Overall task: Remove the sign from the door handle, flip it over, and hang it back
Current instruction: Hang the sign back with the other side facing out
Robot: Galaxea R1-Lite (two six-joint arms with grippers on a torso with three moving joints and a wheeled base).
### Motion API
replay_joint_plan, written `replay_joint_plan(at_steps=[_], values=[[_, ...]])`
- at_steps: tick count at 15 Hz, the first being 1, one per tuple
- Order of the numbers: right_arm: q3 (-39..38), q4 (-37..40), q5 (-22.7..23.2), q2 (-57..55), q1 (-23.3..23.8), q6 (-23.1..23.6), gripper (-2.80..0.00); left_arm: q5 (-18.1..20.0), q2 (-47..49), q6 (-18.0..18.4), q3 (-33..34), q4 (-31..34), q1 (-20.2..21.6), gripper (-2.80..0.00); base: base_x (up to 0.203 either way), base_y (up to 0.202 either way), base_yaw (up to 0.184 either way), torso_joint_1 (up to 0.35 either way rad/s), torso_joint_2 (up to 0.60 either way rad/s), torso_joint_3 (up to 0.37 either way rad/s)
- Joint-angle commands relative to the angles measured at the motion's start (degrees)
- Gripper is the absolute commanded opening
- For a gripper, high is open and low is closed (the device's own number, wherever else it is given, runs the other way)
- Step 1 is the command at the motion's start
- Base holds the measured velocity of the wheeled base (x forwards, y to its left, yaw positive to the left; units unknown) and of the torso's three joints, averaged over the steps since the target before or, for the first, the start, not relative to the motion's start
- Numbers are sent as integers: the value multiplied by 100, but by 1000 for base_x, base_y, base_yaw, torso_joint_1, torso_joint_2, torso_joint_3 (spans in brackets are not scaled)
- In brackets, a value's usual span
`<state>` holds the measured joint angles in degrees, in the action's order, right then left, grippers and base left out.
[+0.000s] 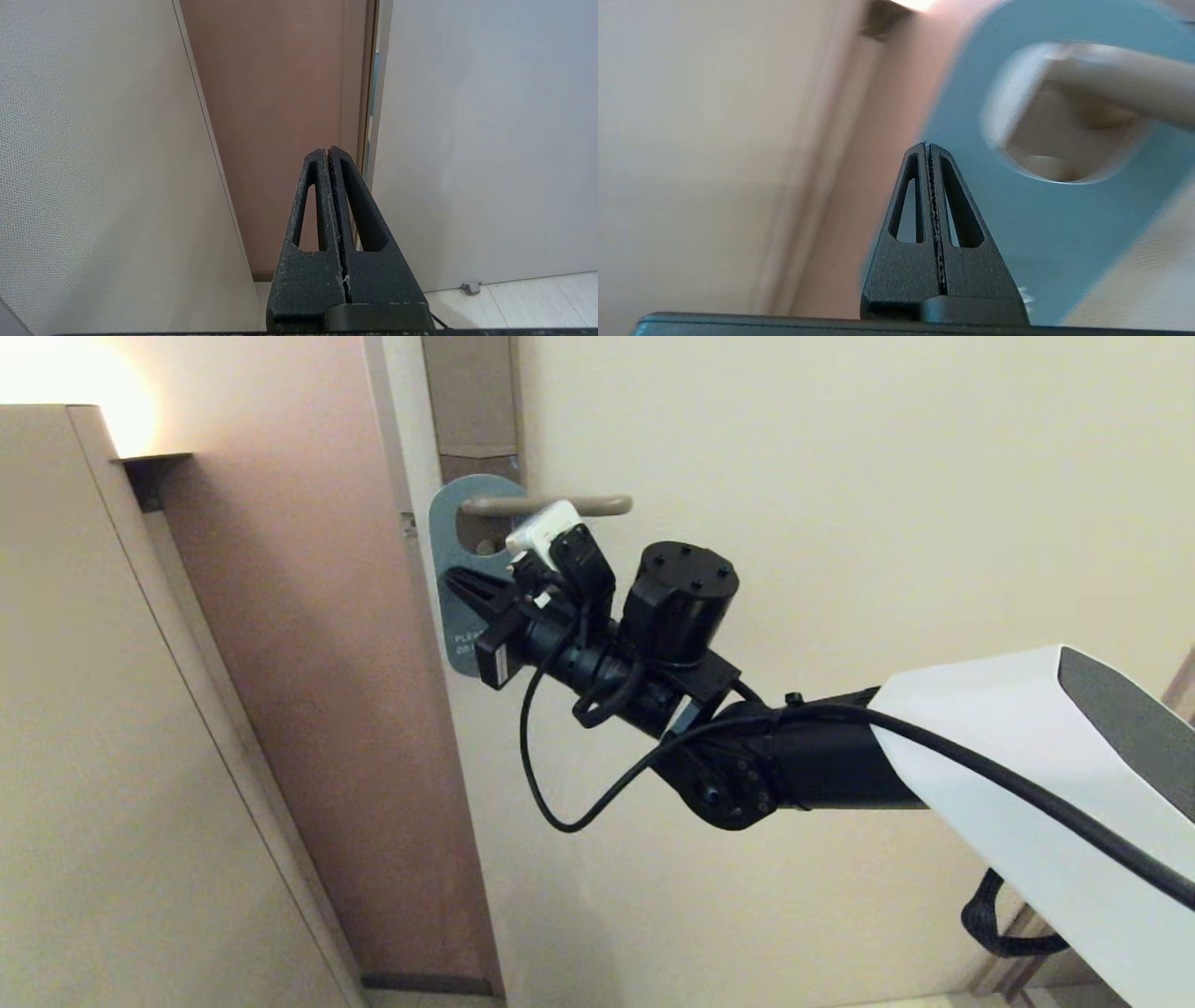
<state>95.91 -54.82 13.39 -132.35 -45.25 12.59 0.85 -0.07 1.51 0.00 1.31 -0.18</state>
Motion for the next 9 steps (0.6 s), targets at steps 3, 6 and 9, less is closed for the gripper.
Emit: replay_joint_plan(at_steps=[3,6,9], values=[[173,-216,-249,-255,-1,53,-280,3,7,-2,0,1,1,-280,0,0,0,0,0,0],[174,-266,-595,-358,6,101,-280,3,7,-2,0,1,1,-280,0,0,0,0,0,0],[173,-266,-733,-485,25,208,-280,3,7,-2,0,1,1,-280,0,0,0,0,0,0]])
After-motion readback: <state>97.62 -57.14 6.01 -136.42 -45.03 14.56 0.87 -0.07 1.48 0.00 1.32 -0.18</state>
